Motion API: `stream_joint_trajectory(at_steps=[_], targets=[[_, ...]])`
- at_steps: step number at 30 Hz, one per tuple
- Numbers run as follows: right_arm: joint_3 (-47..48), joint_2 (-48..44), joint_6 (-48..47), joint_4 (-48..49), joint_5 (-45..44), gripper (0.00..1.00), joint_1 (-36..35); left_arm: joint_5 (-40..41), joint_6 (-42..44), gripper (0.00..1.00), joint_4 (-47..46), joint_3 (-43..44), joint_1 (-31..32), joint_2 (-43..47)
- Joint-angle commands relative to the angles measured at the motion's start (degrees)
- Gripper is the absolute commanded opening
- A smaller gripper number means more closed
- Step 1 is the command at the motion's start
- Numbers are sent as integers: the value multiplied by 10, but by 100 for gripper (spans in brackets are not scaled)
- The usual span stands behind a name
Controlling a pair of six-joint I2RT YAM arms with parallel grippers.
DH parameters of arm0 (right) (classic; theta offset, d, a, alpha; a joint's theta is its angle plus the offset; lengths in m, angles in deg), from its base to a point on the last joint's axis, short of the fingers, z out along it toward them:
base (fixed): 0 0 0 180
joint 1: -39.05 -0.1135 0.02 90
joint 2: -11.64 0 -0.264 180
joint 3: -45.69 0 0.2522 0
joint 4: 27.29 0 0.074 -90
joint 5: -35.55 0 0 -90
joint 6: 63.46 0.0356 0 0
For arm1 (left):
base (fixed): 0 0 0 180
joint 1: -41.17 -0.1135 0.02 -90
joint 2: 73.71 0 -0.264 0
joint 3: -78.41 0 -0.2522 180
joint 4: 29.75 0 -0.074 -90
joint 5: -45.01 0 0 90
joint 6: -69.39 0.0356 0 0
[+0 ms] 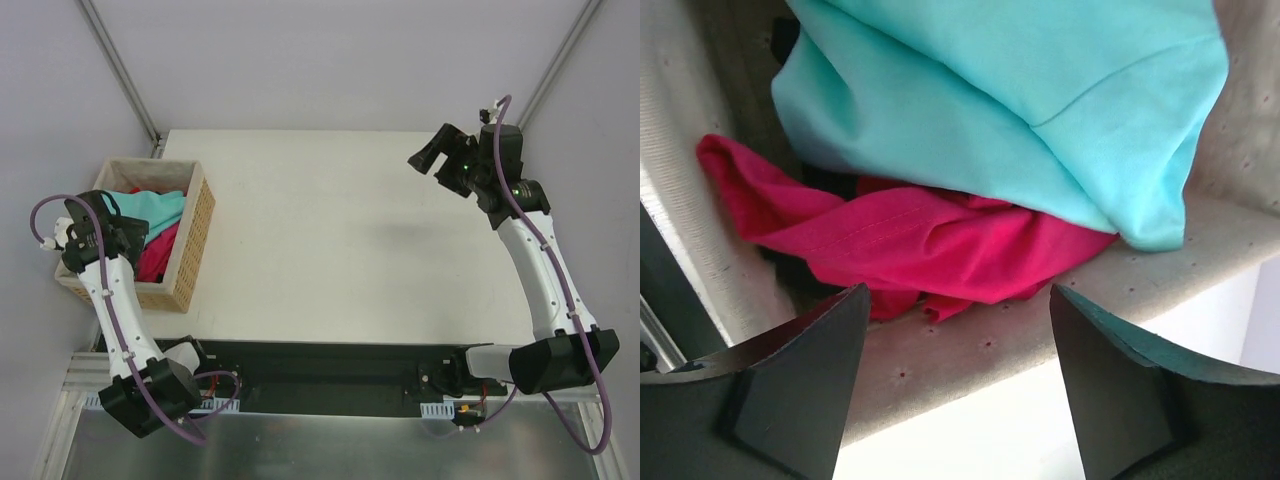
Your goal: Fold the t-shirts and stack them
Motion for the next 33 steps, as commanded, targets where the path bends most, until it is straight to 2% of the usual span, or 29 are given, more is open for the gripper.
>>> stream_joint_trajectory(at_steps=[1,5,11,20,27,33], targets=[[6,-30,-9,-15,-3,96,-3,46,-59,72,4,-10,-3,3],[-7,-36,-2,-12,-4,96,-2,11,-64,70,9,-5,-3,-30],[3,-19,0,-9,4,96,-2,42,-70,69,9,-15,-3,-59],[7,-3,9,-10,8,96,-4,16,-95,66,8,-27,-3,-76],[-4,-14,4,-12,3,96,-3,35,-97,69,3,-24,-3,-106],[-5,-16,6,-11,9,96,-4,6,-63,72,-26,-15,-2,-150]])
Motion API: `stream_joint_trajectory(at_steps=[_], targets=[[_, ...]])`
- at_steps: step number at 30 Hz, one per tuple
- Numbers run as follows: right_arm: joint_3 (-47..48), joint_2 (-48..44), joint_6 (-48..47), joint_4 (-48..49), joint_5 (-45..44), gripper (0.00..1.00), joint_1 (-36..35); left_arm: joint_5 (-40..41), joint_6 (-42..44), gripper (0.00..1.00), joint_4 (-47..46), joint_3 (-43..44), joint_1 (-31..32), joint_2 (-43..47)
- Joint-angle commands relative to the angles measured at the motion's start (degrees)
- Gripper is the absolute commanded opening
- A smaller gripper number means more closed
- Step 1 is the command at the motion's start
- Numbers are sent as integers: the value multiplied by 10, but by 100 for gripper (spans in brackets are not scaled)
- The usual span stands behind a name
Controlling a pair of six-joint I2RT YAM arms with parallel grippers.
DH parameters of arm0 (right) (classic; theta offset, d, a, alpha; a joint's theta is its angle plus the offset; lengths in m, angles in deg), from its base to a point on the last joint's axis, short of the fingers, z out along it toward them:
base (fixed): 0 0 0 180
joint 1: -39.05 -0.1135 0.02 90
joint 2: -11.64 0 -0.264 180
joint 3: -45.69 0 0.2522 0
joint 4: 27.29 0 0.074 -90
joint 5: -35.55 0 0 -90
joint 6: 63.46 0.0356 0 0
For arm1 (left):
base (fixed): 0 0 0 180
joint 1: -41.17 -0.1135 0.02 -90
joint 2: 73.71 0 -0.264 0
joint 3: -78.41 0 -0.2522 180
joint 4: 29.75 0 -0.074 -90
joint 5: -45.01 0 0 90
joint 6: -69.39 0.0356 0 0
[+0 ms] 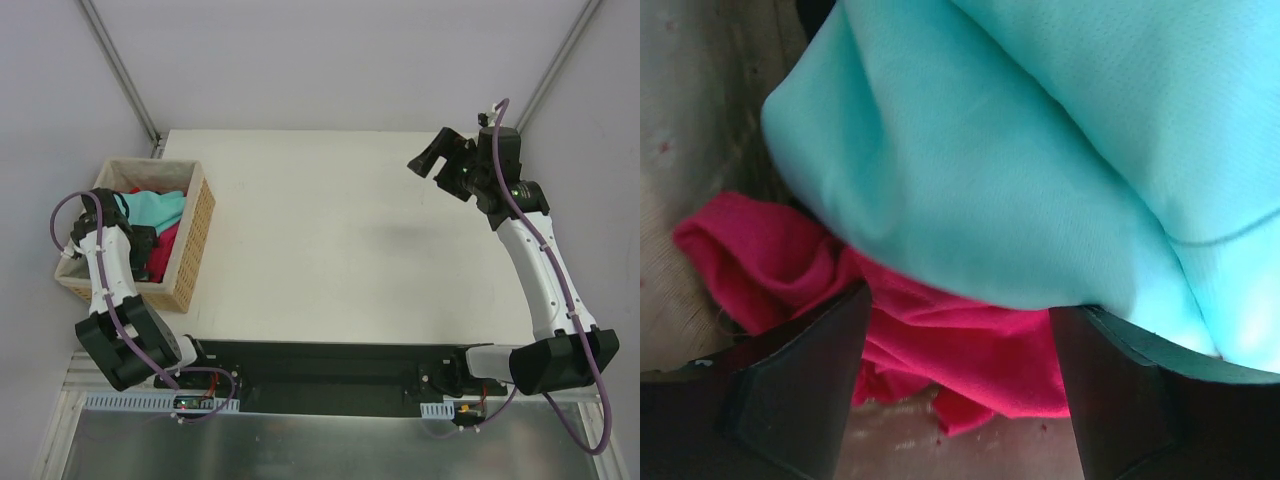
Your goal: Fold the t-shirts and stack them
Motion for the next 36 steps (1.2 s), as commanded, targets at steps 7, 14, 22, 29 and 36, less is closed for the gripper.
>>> stream_joint_trajectory(at_steps=[7,14,22,29,36], targets=[[-6,-21,4,4,-2,96,-3,-15,43,24,-46,-4,-2,-20],[-3,-27,0,0,-7,96,-3,-38,84,0,-66,24,-3,-2],[8,-29,-4,-3,-6,96,-3,-30,130,0,-65,112,-3,82],[4,-30,5,2,0,96,-4,-66,153,0,-67,239,-2,88],[-14,-42,18,19,0,96,-6,-103,151,0,-87,415,37,40]])
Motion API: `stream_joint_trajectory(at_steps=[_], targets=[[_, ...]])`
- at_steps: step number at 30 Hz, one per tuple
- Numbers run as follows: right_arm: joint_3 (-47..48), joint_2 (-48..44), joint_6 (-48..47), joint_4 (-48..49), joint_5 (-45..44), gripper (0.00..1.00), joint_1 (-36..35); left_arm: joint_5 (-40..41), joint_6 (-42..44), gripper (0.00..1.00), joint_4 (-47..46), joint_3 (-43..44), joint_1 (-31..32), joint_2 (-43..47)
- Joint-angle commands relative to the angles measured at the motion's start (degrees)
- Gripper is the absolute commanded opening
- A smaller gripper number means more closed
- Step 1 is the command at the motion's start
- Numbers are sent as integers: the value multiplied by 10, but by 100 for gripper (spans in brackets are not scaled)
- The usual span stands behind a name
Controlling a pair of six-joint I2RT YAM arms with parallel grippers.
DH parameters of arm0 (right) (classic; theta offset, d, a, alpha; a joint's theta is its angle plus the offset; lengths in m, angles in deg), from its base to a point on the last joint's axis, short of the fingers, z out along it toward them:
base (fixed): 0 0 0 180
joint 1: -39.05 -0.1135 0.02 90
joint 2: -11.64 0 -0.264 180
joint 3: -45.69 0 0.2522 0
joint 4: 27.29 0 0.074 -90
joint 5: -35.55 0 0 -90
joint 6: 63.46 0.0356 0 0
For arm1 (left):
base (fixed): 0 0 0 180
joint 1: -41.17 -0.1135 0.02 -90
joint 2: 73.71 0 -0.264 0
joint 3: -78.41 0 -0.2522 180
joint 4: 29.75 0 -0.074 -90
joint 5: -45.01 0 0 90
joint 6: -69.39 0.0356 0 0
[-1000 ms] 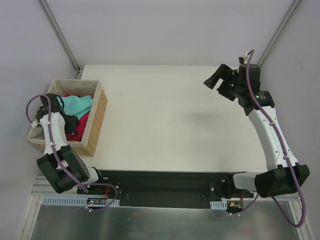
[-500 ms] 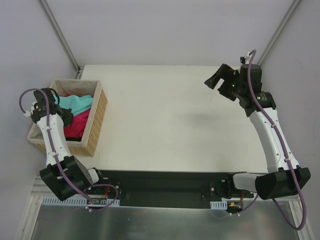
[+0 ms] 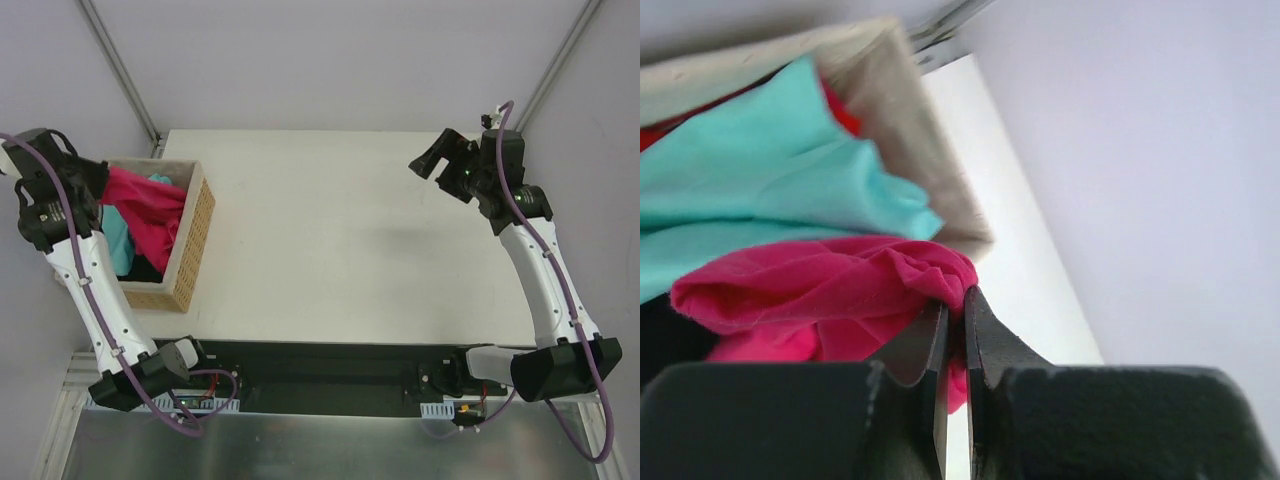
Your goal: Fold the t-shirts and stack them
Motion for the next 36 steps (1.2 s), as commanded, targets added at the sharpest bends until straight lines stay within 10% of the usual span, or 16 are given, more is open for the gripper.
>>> stream_joint_trajectory(at_steps=[1,12,18,25,36], targets=[[-8,-25,15,18,4,96,-6,-20,21,0,-45,125,55,-30],[-21,-61,6,5,-33,96,-8,-116,48,0,-99,503,207,-173],[47,-66,51,-116,-201,96,-4,-122,24,0,-179,498,335,-203],[69,-103,45,-157,-265,96,1,-42,137,0,-181,427,630,-255],[17,-169,28,-189,-303,96,6,-18,118,0,-219,129,708,-338]])
